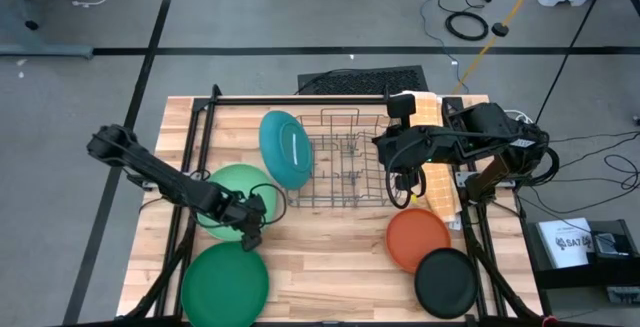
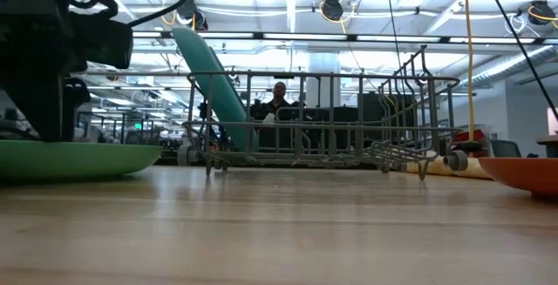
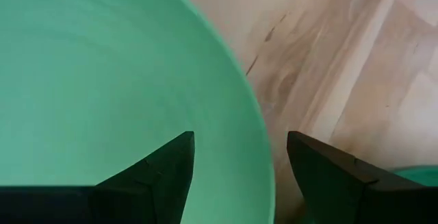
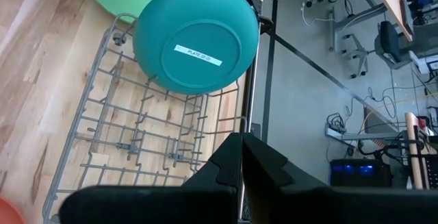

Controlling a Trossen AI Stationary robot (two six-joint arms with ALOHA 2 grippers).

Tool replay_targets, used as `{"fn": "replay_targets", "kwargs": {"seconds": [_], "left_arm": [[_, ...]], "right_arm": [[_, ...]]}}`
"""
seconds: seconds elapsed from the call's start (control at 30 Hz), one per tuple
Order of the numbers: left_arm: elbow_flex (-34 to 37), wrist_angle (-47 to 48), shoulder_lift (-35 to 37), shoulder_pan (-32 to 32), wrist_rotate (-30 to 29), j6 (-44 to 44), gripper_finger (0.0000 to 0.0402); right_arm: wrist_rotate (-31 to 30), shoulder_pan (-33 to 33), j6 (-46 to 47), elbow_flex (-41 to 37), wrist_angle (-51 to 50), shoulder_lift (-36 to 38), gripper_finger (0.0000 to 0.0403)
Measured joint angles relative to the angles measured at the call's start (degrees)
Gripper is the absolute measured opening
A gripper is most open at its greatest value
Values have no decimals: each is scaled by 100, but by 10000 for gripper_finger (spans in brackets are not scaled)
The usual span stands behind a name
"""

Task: Sort dishes
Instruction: Put the light green plate into the dishwasher rack

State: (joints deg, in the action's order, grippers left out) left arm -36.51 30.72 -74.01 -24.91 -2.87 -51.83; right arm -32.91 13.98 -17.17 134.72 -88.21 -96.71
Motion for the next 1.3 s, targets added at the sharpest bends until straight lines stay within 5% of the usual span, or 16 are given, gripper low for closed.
{"fn": "replay_targets", "kwargs": {"seconds": [0.6,0.73,1.03,1.3], "left_arm": [[-17,-151,-734,-2,-141,-23,238],[-17,-172,-696,-2,-86,-32,195],[-7,22,-345,2,-124,334,23],[-411,1333,457,7,-8,592,13]], "right_arm": [[0,0,-2,0,10,4,4],[0,0,9,0,10,4,4],[2,0,11,0,10,4,4],[0,0,-48,0,10,4,4]]}}
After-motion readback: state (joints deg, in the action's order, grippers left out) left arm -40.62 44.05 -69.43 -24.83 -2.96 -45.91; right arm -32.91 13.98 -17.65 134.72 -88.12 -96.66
